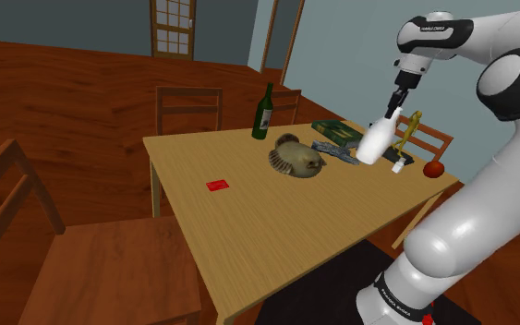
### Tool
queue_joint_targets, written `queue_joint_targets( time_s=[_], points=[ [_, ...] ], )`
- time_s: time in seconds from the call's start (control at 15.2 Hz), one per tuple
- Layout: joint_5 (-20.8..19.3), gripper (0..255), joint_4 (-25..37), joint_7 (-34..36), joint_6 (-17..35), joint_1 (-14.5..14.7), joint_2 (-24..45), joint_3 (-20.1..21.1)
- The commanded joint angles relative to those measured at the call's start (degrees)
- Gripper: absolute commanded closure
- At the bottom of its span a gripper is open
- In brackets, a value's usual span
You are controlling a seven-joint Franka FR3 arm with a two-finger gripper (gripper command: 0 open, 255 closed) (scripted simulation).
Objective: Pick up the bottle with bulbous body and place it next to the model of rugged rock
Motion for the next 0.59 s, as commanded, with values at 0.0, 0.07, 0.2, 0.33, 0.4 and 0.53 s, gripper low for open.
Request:
queue_joint_targets(
  time_s=[0.0,0.07,0.2,0.33,0.4,0.53],
  points=[
    [2.1,255,2.7,-3.6,0.9,-1.5,4.0,-1.9],
    [3.1,255,3.7,-5.2,1.3,-2.3,5.7,-2.6],
    [5.3,255,6.1,-8.4,1.9,-4.2,9.4,-3.9],
    [7.6,255,9.0,-11.6,2.3,-6.5,13.3,-4.8],
    [8.9,255,10.5,-13.1,2.3,-7.8,15.3,-5.1],
    [11.5,255,14.0,-16.0,2.2,-10.5,19.5,-5.5]
  ],
)
